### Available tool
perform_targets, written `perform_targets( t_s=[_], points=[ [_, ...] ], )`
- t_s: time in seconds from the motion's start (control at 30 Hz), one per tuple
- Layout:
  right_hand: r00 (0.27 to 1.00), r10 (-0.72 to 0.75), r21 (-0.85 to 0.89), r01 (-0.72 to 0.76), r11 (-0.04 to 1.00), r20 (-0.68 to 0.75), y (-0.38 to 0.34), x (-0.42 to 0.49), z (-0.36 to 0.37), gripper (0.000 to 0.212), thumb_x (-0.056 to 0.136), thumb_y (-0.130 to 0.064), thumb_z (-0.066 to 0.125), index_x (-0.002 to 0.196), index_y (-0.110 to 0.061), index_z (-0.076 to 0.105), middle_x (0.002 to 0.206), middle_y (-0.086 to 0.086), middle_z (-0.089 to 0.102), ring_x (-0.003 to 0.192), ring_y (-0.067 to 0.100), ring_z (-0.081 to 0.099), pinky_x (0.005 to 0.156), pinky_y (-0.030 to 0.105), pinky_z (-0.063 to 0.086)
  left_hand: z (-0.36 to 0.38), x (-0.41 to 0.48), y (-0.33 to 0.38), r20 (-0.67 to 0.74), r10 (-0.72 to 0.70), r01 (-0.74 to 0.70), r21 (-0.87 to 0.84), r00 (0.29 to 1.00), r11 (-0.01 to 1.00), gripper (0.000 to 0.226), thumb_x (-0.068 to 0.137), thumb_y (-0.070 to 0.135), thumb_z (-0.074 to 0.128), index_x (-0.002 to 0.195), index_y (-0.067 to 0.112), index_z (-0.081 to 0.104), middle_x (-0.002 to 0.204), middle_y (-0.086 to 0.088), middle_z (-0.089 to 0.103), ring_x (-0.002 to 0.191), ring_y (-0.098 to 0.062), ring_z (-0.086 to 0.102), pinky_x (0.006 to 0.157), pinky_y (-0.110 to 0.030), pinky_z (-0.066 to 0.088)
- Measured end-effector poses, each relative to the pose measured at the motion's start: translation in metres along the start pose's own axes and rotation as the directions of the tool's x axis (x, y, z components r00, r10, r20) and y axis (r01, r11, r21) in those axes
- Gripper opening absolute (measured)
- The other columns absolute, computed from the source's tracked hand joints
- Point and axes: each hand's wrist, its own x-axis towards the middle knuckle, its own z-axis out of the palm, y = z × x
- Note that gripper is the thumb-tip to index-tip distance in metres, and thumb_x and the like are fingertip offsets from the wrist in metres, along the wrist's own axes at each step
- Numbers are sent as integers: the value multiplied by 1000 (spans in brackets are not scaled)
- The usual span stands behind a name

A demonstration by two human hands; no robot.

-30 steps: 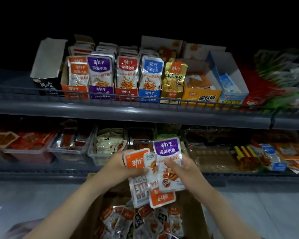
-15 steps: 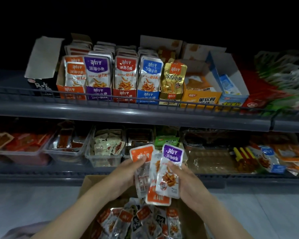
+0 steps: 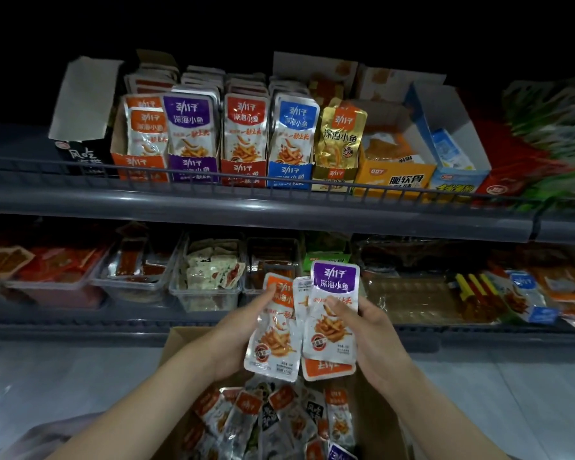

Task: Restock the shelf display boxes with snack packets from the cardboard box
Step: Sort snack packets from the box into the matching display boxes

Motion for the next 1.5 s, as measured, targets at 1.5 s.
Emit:
perform_targets(
  t_s=[1.5],
  points=[
    [957,-276,-191,288,938,87,-67,-14,74,21,85,-17,69,105,-18,65,92,3,76,82,19,73,70,34,59,-61,-67,35,-142,396,-373,166,907,913,28,88,17,64,114,11,59,96,-7,75,87,-25,72,81,-41,57]
  ],
)
